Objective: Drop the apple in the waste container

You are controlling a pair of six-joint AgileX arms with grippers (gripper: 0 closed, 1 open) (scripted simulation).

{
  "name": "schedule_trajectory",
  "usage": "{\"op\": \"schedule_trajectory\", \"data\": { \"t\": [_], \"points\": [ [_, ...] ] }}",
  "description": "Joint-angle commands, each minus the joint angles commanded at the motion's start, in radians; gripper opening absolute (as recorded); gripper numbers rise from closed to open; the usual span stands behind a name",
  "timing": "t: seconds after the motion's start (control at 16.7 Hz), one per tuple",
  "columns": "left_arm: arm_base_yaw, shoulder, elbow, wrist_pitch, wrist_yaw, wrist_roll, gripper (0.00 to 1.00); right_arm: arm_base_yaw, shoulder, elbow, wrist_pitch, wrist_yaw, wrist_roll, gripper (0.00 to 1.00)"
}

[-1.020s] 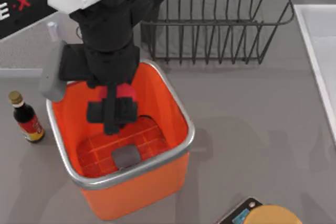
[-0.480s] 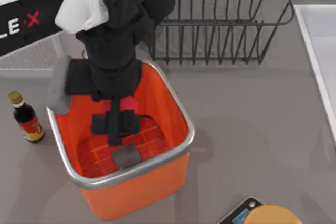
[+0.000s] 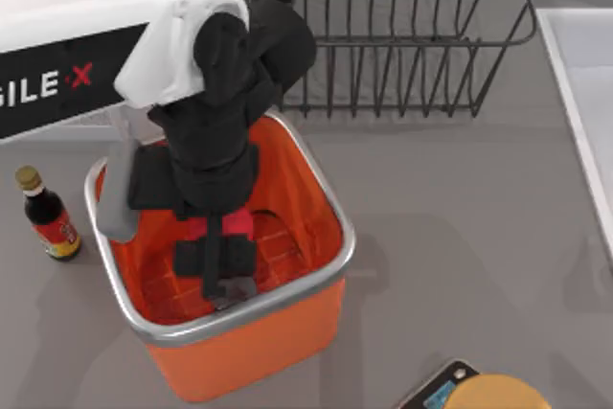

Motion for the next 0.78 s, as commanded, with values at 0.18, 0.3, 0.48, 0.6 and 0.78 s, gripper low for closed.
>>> {"op": "schedule_trajectory", "data": {
  "t": [0.18, 0.3, 0.48, 0.6, 0.78],
  "points": [
    [0.000, 0.000, 0.000, 0.000, 0.000, 0.000, 0.15, 0.000, 0.000, 0.000, 0.000, 0.000, 0.000, 1.00],
    [0.000, 0.000, 0.000, 0.000, 0.000, 0.000, 0.30, 0.000, 0.000, 0.000, 0.000, 0.000, 0.000, 1.00],
    [0.000, 0.000, 0.000, 0.000, 0.000, 0.000, 0.53, 0.000, 0.000, 0.000, 0.000, 0.000, 0.000, 1.00],
    [0.000, 0.000, 0.000, 0.000, 0.000, 0.000, 0.68, 0.000, 0.000, 0.000, 0.000, 0.000, 0.000, 1.00],
    [0.000, 0.000, 0.000, 0.000, 0.000, 0.000, 0.90, 0.000, 0.000, 0.000, 0.000, 0.000, 0.000, 1.00]
  ]
}}
